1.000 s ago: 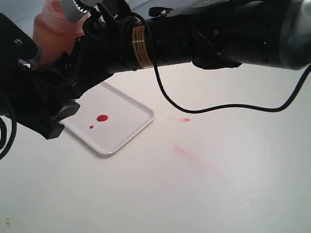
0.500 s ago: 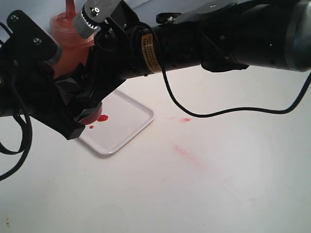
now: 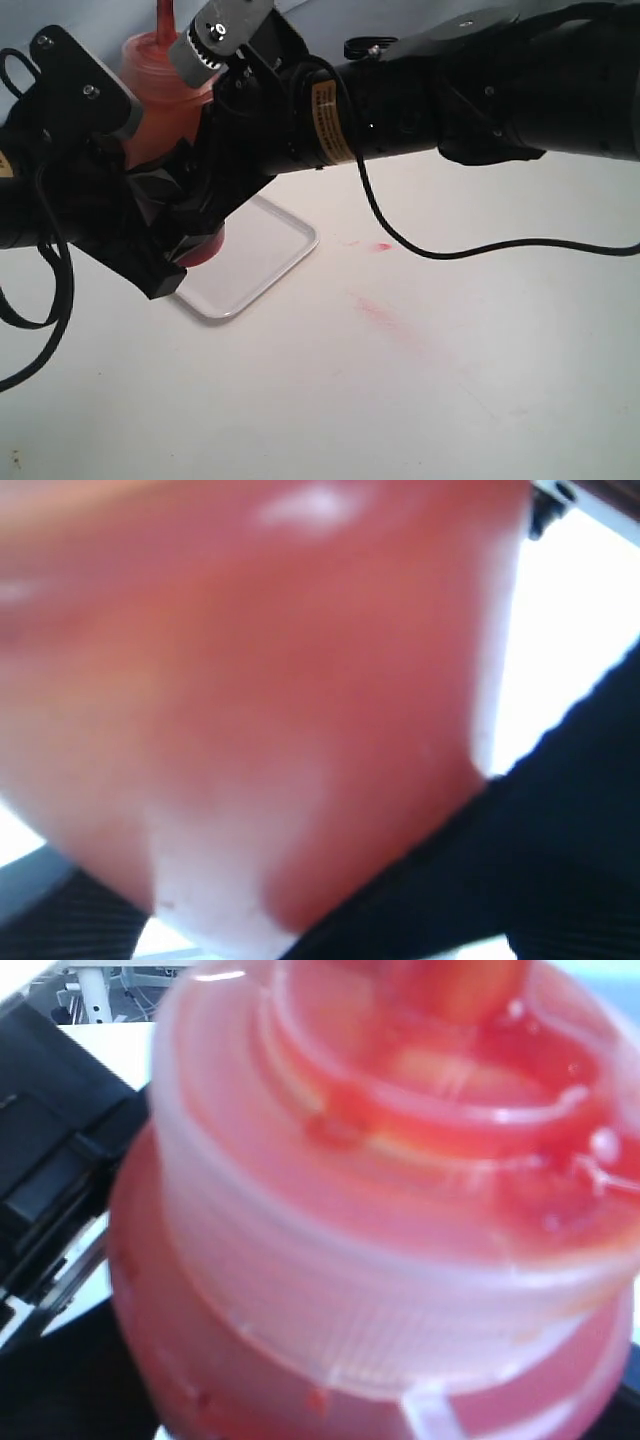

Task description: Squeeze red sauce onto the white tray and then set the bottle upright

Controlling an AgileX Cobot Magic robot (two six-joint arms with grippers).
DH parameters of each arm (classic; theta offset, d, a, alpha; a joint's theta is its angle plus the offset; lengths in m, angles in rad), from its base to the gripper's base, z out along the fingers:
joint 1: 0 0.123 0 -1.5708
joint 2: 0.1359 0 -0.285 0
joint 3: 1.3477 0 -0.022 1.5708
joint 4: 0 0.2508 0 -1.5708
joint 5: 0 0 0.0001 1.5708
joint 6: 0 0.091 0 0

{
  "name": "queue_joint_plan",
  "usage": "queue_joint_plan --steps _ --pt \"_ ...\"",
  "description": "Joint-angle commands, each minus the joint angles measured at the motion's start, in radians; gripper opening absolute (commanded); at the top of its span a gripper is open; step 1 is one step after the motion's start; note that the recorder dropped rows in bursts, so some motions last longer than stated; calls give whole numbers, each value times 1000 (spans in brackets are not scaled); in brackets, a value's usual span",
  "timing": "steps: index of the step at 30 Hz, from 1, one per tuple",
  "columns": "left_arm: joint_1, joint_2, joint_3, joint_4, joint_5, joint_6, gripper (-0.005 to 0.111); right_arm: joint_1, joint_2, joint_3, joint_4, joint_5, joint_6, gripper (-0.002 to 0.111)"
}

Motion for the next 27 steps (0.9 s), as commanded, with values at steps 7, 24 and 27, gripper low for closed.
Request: queue_joint_plan --steps 7,24,27 --pt "-155 83 -23 -47 -168 27 70 -66 -21 141 -34 -14 -13 0" --pt "-271 264 -25 -44 -345 21 70 -134 -131 361 -34 101 -36 0" --pt "-335 333 -25 -44 -462 21 70 -149 -154 436 -34 152 -38 0"
